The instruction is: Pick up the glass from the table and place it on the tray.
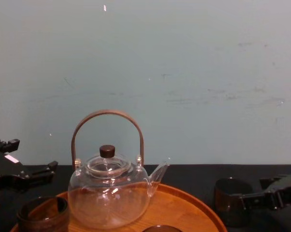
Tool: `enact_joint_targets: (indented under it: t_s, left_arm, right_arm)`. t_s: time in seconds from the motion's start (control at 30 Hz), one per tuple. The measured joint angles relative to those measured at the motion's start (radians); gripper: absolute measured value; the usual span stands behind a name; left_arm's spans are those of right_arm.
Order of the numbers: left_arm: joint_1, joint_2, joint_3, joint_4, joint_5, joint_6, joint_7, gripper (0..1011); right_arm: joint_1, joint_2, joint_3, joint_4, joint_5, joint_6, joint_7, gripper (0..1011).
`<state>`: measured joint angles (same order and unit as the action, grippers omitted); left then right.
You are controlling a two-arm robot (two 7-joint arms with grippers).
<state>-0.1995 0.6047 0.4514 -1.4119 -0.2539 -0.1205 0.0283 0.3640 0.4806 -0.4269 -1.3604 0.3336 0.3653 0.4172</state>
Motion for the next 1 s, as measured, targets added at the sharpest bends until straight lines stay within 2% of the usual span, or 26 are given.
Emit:
enact_joint_targets:
  t_s: [0.57,1.0]
  left_arm:
    - [0.0,0.0,0.0,0.0,0.0,0.0,0.0,1001]
    - [0.0,0.0,0.0,0.0,0.0,0.0,0.0,1001]
  right_arm:
    - [0.058,-0.05,-0.014,0.09,-0.032,-0.016,0.017,1002]
    - [0.088,-0.074,-0.018,0.139,-0.051,-0.031,0.031,1002]
